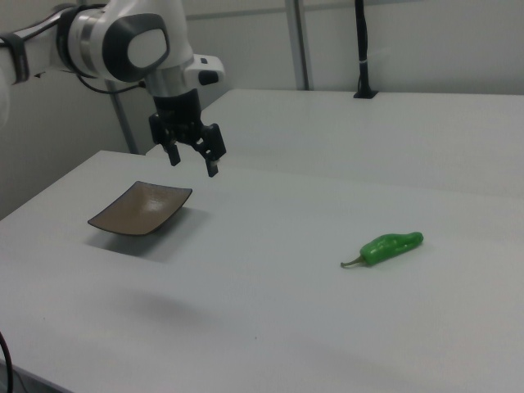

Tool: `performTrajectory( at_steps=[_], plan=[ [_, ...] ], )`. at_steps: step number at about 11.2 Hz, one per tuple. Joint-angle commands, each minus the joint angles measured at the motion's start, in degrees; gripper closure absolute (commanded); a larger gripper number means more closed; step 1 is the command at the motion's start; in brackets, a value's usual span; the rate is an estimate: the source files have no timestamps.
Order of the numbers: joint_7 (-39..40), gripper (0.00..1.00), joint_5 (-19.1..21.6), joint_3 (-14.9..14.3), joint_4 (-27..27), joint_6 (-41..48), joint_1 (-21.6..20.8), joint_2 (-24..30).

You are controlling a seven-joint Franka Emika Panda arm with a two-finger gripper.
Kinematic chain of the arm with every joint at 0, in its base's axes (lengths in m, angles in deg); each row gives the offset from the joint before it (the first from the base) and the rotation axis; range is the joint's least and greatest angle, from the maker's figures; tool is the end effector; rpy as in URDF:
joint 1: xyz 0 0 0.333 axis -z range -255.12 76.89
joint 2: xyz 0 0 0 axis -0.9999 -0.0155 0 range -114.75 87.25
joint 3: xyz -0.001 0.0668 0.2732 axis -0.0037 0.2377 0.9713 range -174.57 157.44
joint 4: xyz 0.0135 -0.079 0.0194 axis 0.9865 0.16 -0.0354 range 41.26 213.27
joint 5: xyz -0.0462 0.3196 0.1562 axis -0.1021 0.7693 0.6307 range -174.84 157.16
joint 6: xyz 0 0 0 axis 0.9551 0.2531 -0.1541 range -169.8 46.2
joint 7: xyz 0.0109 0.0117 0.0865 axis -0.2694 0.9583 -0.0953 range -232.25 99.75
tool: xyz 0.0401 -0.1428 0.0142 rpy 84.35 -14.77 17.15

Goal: Chili peppers are placed on a ceramic plate
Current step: 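Move the open gripper from above the plate toward the green chili pepper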

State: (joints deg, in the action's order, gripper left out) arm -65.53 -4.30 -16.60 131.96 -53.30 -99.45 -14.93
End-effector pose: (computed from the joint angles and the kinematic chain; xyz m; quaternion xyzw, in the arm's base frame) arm 0.5378 0.0329 0.5146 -0.9988 -0.0215 -0.0225 0.0383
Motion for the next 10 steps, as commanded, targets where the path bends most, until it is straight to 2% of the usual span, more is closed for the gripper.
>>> performTrajectory(
  at_steps=[1, 2, 6, 10],
  plan=[
    [0.2, 0.0, 0.1, -2.9, -9.8, 0.5, 0.7, -8.5],
    [0.2, 0.0, 0.1, -3.6, -11.8, 0.5, 1.5, -10.8],
    [0.2, 0.0, 0.1, -3.6, -14.7, -0.6, 7.1, -14.6],
    [-1.9, 0.0, 0.1, -3.6, -14.8, -11.0, 11.2, -18.4]
  ],
)
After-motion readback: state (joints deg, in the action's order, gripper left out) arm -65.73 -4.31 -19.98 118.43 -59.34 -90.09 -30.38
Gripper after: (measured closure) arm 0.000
